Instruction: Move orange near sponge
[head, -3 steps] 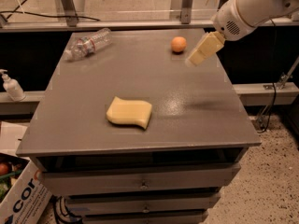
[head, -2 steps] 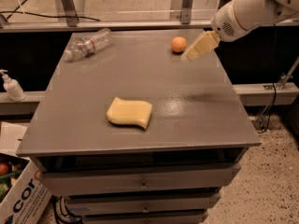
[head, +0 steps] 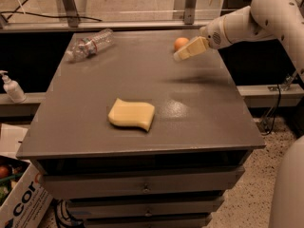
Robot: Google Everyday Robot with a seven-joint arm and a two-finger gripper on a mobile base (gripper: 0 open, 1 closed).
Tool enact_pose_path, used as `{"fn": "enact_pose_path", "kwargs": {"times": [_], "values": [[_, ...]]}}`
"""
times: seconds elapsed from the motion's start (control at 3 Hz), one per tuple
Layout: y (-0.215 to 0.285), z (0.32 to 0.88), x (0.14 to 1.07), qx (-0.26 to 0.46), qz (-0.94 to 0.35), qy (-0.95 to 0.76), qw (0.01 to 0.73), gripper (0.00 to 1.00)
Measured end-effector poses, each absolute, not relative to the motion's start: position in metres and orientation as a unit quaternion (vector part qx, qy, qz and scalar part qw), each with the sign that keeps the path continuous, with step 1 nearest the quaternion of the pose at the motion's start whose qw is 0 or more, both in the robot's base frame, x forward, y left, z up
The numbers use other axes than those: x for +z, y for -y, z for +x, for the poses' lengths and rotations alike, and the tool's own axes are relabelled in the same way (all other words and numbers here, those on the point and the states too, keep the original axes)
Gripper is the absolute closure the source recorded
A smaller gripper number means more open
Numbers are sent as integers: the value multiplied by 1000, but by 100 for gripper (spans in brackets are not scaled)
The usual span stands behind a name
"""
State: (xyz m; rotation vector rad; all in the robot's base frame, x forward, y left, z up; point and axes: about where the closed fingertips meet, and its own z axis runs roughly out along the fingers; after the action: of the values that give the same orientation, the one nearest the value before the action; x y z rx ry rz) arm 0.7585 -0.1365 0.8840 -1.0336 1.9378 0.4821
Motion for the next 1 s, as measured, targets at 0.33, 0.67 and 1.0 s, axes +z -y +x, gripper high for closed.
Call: {"fn": "enact_pose_path", "kwargs": {"times": [0.33, 0.67, 1.0], "values": [[133, 771, 873, 208, -421, -768, 436, 0], [124, 781, 862, 219, -431, -759, 436, 0], [103, 814, 841, 233, -454, -734, 448, 0]]}}
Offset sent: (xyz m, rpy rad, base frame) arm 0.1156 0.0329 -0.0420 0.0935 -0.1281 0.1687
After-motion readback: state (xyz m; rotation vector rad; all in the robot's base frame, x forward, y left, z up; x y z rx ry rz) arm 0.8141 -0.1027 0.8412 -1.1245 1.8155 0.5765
